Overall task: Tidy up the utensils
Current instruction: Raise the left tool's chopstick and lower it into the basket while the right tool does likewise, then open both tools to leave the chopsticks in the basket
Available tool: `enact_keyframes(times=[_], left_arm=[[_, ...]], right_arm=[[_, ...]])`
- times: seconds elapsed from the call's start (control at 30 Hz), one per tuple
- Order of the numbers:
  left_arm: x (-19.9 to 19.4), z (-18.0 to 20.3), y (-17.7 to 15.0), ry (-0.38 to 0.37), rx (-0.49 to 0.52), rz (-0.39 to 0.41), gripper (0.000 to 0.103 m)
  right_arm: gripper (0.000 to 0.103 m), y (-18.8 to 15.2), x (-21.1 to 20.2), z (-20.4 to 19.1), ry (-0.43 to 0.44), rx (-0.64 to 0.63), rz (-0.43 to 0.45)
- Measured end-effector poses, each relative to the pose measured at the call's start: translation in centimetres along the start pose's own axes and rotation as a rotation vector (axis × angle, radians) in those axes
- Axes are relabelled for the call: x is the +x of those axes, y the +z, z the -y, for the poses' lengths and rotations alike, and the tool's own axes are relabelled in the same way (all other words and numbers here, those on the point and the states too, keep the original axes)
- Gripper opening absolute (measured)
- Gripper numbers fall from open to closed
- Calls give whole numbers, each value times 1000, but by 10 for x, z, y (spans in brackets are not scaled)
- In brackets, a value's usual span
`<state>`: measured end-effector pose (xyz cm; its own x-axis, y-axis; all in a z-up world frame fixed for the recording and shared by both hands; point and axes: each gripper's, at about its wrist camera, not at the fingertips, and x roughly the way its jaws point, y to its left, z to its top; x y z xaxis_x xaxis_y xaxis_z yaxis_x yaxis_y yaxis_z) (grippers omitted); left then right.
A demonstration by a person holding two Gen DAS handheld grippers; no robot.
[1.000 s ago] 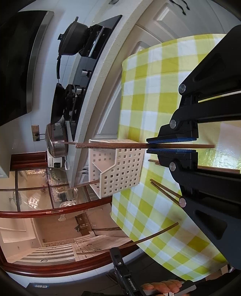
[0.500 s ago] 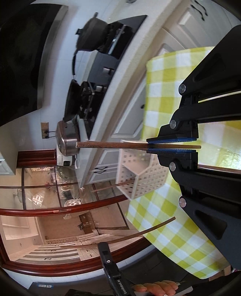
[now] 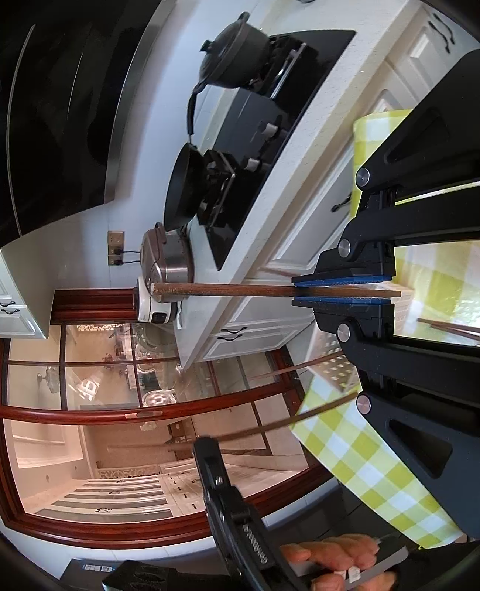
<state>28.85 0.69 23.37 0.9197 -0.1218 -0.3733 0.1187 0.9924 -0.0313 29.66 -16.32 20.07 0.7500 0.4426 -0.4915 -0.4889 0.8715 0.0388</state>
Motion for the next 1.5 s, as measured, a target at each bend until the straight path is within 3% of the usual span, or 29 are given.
enact_keyframes(times=[0.23, 0.6, 1.5], left_arm=[[34, -7, 1, 19, -15, -8, 6], [65, -27, -28, 36, -66, -24, 6], [106, -38, -89, 49, -90, -179, 6]], right_arm=[[7, 8, 33, -8, 25, 6, -30], [7, -16, 75, -9, 36, 26, -112], [7, -54, 117, -9, 48, 11, -274]])
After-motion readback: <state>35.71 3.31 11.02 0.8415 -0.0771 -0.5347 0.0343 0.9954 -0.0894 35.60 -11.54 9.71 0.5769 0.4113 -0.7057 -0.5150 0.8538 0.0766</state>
